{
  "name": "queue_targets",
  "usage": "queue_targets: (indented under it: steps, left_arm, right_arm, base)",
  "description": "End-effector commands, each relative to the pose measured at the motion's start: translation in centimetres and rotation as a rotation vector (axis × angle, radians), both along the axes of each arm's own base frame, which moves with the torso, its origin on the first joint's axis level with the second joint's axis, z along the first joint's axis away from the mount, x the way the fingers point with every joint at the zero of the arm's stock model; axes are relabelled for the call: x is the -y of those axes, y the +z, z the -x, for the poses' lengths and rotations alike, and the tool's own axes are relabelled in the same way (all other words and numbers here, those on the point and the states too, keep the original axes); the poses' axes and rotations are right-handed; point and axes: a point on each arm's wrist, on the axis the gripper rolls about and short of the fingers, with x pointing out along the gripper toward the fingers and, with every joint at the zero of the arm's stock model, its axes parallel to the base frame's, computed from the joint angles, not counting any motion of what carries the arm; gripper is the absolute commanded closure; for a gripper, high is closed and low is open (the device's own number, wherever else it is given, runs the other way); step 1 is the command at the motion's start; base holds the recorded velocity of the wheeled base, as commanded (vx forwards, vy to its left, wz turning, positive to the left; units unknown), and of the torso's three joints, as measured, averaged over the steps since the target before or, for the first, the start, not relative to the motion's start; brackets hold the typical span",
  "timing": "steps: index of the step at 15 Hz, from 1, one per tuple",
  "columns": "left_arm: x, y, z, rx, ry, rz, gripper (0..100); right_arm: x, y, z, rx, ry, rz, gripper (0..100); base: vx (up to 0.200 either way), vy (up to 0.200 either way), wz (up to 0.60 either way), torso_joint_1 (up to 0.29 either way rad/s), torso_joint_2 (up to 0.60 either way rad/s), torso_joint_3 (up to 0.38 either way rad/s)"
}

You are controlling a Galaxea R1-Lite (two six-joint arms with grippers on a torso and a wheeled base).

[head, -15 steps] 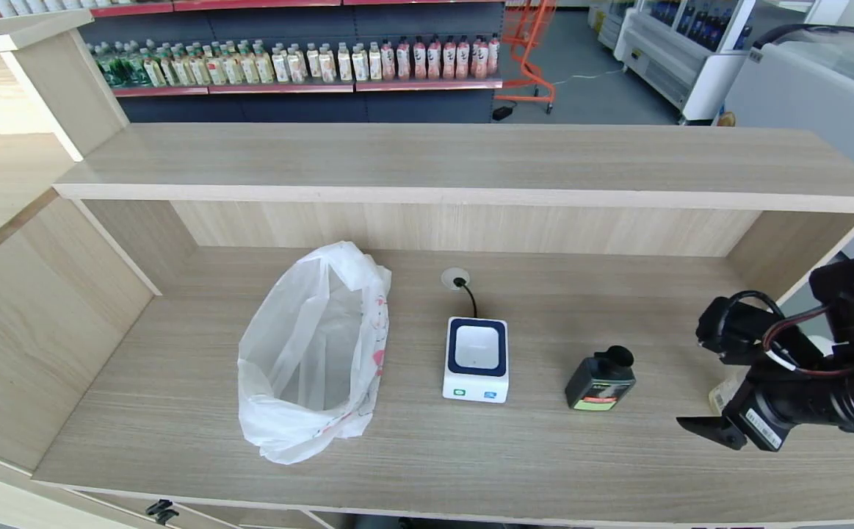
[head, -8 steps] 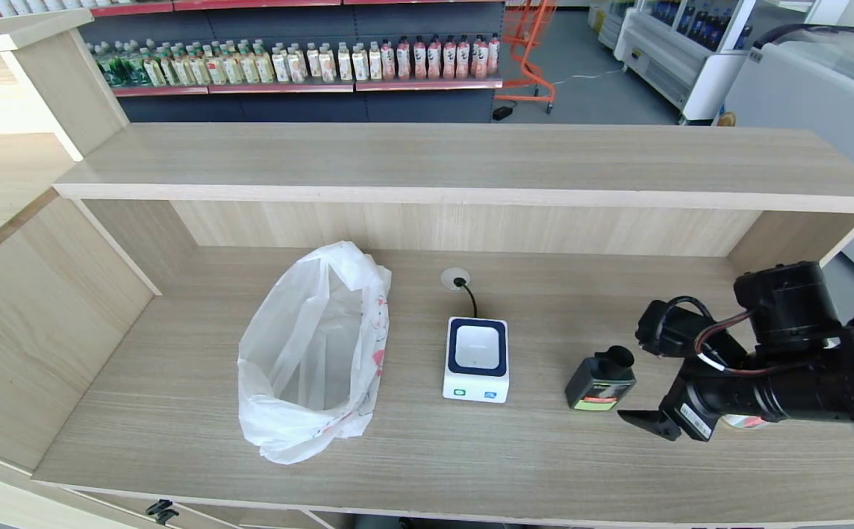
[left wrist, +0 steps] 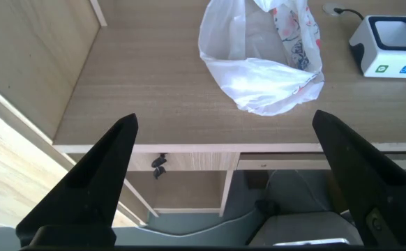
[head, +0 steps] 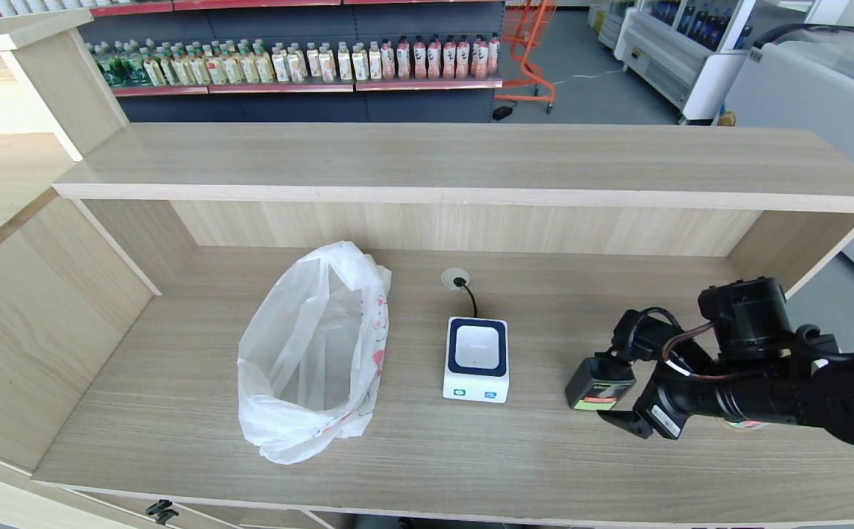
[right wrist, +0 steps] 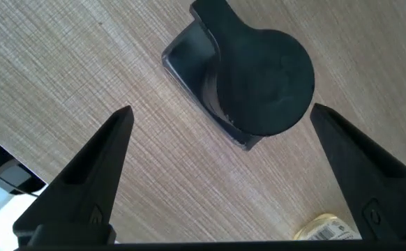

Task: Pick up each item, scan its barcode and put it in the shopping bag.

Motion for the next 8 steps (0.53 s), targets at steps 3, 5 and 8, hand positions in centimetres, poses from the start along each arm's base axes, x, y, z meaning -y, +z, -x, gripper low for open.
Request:
queue_targets:
  steps: [3, 5, 8]
  left_arm:
    - [0.0, 0.0, 0.0, -0.002, 0.000, -0.001, 0]
    - [0.0, 0.0, 0.0, -0.002, 0.000, 0.001, 0]
    - [0.0, 0.0, 0.0, -0.002, 0.000, -0.001, 0]
  right_arm:
    - [-0.7, -0.7, -0.1, -0.022, 0.032, -0.012, 0]
    - [-1.3, -1.1, -0.5, -0.014, 0.049, -0.015, 0]
    - [-1.6, -1.7, -1.1, 0.013, 0.055, -0.022, 100]
  base:
    - [0.000, 0.000, 0.00, 0.000, 0.00, 0.000]
    - [0.000, 0.000, 0.00, 0.000, 0.00, 0.000]
    - [0.000, 0.000, 0.00, 0.000, 0.00, 0.000]
